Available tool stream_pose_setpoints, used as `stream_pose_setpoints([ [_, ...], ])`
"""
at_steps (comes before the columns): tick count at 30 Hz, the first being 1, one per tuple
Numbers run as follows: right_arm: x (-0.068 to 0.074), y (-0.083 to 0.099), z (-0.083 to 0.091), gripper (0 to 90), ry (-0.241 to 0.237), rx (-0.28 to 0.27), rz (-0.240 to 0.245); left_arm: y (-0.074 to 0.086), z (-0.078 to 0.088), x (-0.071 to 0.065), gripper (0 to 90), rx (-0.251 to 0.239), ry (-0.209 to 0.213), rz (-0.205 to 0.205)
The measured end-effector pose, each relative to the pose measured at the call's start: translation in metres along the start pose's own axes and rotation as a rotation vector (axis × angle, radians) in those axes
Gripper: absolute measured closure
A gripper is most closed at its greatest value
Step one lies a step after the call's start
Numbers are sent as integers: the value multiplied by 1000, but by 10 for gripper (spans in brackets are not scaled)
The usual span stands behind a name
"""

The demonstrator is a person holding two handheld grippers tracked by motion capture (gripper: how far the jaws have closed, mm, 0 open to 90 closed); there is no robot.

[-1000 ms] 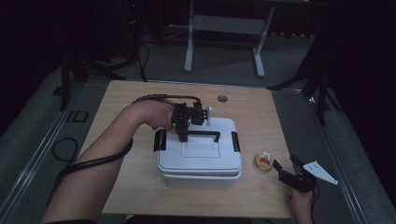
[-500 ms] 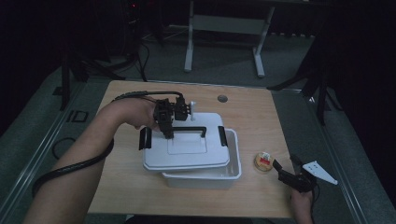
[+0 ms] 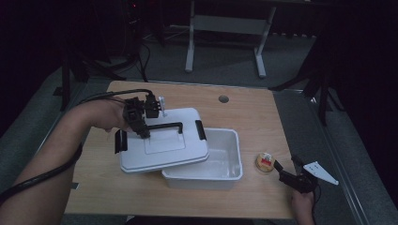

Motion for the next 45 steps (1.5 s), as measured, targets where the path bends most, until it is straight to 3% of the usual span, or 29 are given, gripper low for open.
stream_pose_setpoints([
  [10,1,0,-1,139,7,5,16,48,0,8,833,-18,6,111],
  [14,0,0,0,139,6,0,2,66,0,11,833,-30,5,151],
  [18,0,0,0,140,6,4,3,80,-3,14,833,-39,-12,168],
  [26,0,0,0,140,7,5,5,109,-14,18,833,-37,2,233],
  [33,1,0,0,140,8,5,10,127,-34,21,833,-39,18,274],
  [45,1,0,-1,140,8,6,12,143,-79,28,832,-58,57,346],
])
Point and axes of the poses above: each handheld gripper's, and its own axes: z roughly backward along the jaws, y roughly out of its underside, x roughly to its left, the point moved 9 cm from there along -z, roughly forward along the jaws, and after that the axes turned 1 degree about x, right-handed, at the moved point
